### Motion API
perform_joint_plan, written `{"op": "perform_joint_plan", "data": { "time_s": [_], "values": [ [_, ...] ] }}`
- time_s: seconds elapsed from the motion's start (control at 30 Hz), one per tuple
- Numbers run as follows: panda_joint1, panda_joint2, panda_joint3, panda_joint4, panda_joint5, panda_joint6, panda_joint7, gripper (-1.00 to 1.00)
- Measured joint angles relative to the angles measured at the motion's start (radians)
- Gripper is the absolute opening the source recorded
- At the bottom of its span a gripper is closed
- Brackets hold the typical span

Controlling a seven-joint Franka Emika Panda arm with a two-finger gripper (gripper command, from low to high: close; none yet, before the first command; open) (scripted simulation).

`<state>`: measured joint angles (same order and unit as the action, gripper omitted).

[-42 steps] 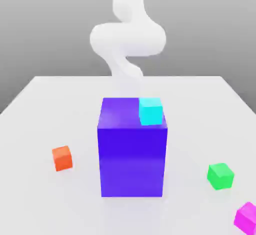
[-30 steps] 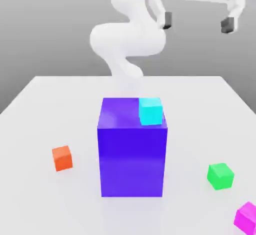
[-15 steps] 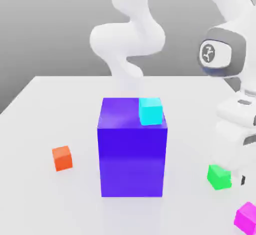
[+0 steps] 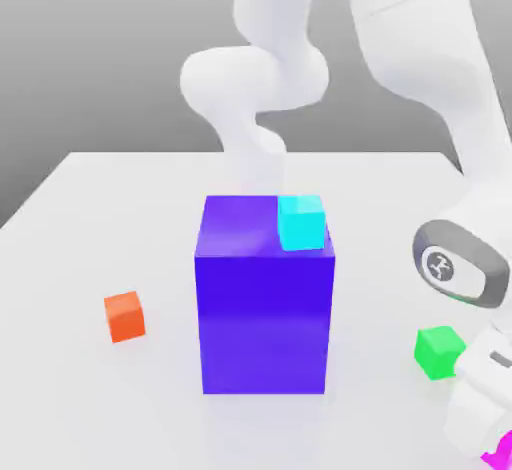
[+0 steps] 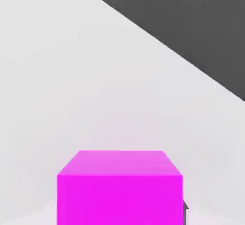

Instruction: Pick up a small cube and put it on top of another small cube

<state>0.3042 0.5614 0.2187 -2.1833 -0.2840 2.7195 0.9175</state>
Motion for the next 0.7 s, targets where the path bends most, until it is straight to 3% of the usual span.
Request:
{"op": "perform_joint_plan", "data": {
  "time_s": [0.17, 0.43, 0.7],
  "values": [
    [-0.033, -0.15, 0.051, -0.051, 0.058, -0.1, -0.038, -1.0],
    [-0.008, -0.365, 0.086, -0.27, 0.081, -0.096, 0.002, -1.0],
    [0.033, -0.541, 0.139, -0.475, 0.262, -0.043, -0.075, -1.0]
  ]
}}
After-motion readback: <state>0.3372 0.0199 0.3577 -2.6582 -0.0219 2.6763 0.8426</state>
